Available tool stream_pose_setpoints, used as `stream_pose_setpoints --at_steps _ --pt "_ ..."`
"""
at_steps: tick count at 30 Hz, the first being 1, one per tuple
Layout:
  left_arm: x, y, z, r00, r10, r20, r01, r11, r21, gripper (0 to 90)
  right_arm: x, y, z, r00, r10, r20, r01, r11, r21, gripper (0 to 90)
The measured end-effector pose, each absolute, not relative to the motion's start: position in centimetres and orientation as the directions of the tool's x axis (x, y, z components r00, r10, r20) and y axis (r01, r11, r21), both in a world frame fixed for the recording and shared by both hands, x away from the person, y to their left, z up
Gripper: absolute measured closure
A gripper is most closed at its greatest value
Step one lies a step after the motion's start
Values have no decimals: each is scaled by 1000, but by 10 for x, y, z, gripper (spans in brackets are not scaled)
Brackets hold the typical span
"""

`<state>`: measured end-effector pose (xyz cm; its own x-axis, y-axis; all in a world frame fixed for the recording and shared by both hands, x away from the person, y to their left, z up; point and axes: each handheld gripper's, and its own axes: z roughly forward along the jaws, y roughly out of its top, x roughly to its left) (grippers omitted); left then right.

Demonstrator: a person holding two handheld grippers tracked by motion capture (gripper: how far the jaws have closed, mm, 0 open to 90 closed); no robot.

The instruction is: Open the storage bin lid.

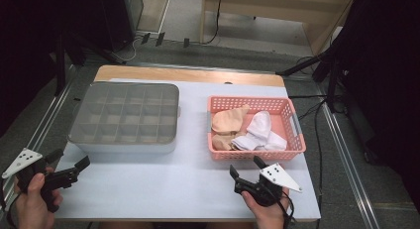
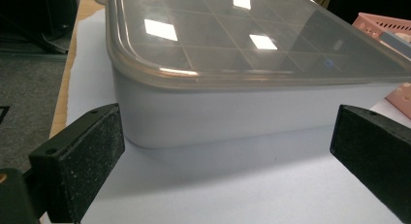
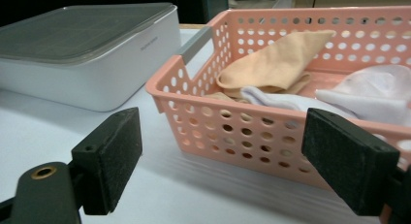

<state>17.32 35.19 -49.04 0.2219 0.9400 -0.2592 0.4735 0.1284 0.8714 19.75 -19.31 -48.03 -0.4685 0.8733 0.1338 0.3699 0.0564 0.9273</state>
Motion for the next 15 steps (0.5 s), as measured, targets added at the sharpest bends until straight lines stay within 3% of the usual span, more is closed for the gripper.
stream_pose_setpoints --at_steps 15 --pt "187 357 -466 211 943 -259 469 135 873 0 210 -153 -465 -472 873 126 351 55 935 152"
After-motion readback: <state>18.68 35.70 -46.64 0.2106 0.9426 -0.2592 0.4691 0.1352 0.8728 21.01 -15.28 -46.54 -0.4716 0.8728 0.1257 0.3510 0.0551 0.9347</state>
